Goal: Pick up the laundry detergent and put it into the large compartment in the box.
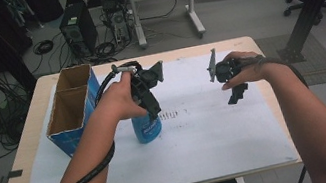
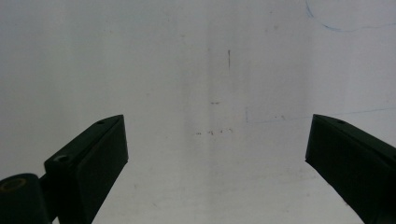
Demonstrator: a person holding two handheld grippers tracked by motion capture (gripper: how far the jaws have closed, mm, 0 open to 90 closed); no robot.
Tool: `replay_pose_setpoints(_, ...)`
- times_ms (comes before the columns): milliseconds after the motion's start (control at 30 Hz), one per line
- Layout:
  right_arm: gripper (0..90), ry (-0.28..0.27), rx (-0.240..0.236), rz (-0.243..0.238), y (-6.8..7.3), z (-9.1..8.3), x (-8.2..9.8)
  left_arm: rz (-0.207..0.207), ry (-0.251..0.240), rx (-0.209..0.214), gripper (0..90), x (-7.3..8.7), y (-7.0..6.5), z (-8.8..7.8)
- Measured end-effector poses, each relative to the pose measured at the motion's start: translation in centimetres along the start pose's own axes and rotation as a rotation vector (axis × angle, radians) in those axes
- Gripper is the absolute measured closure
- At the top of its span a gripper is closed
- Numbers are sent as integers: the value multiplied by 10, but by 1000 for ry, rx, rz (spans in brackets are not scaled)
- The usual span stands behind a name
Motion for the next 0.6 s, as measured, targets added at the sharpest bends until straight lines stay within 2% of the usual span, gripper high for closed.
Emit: replay_pose_setpoints(600,57,3,-3,2,0,3,0,-14,0,0,108,0,3,6)
Point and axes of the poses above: each handheld gripper's, and its own axes: z roughly forward along the jaws, x roughly out of its underside, y roughly to its left, the point moved 1 cm from there along z, roughly forward along the jaws, and after that the axes turned 12 degrees about y, right-handed, at the moved point
